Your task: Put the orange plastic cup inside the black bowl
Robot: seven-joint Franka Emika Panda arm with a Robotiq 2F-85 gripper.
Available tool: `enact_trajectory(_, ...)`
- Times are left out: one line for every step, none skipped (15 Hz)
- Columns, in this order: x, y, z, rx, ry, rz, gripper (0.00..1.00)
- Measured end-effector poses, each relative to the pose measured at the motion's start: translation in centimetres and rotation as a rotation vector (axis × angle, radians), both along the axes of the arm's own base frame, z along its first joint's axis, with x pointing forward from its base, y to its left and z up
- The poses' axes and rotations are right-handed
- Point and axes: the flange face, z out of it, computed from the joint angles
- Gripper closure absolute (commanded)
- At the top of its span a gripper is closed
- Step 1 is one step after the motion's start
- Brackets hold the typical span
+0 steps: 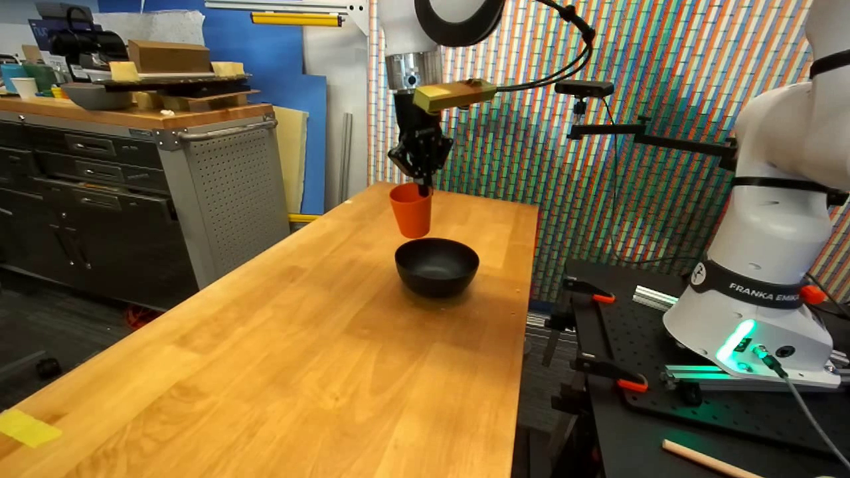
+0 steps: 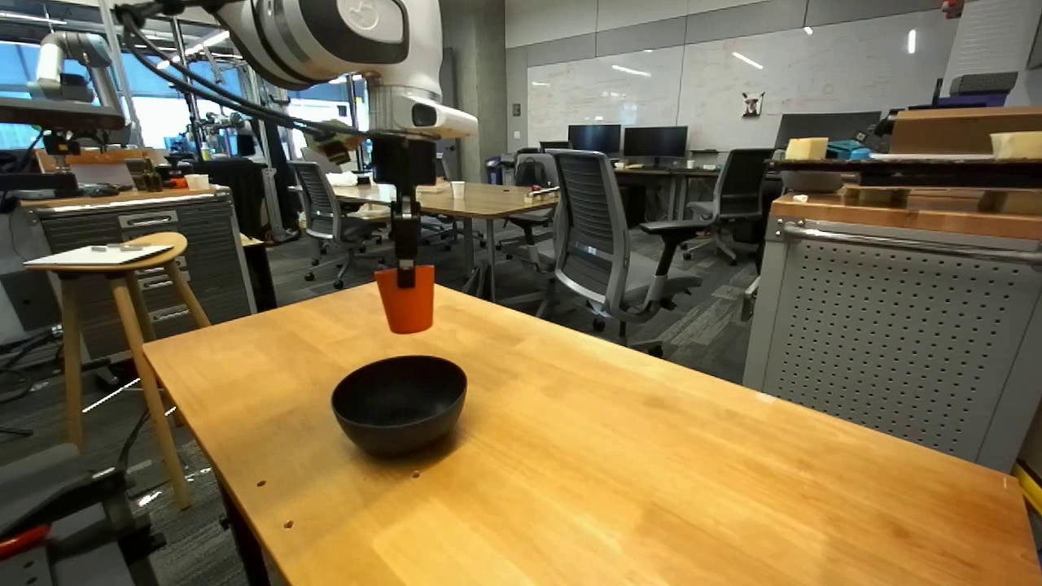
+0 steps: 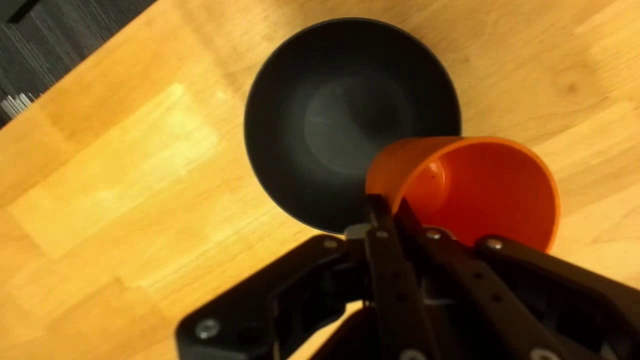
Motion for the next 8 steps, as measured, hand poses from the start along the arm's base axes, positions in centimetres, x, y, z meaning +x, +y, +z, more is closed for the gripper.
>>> enact_trajectory(-0.5,-1.1,-0.8,-0.001,0.019,-0.026,0.99)
enact_trajectory(-1.1,-2.1,-1.7,0.001,0.040,-0.048,0.99)
enact_trajectory(-1.6,-2.9,-2.7,0.005,0.061,-0.067,0.99)
enact_trajectory(-2.0,-3.5,-3.8,0.011,0.083,-0.085,0.99)
enact_trajectory(-2.3,-4.0,-4.8,0.017,0.105,-0.101,0.99)
enact_trajectory(-2.6,-4.3,-6.0,0.024,0.127,-0.114,0.99)
enact_trajectory(-2.7,-4.5,-7.1,0.034,0.147,-0.126,0.99)
enact_trajectory(-2.8,-4.6,-8.2,0.047,0.166,-0.137,0.99)
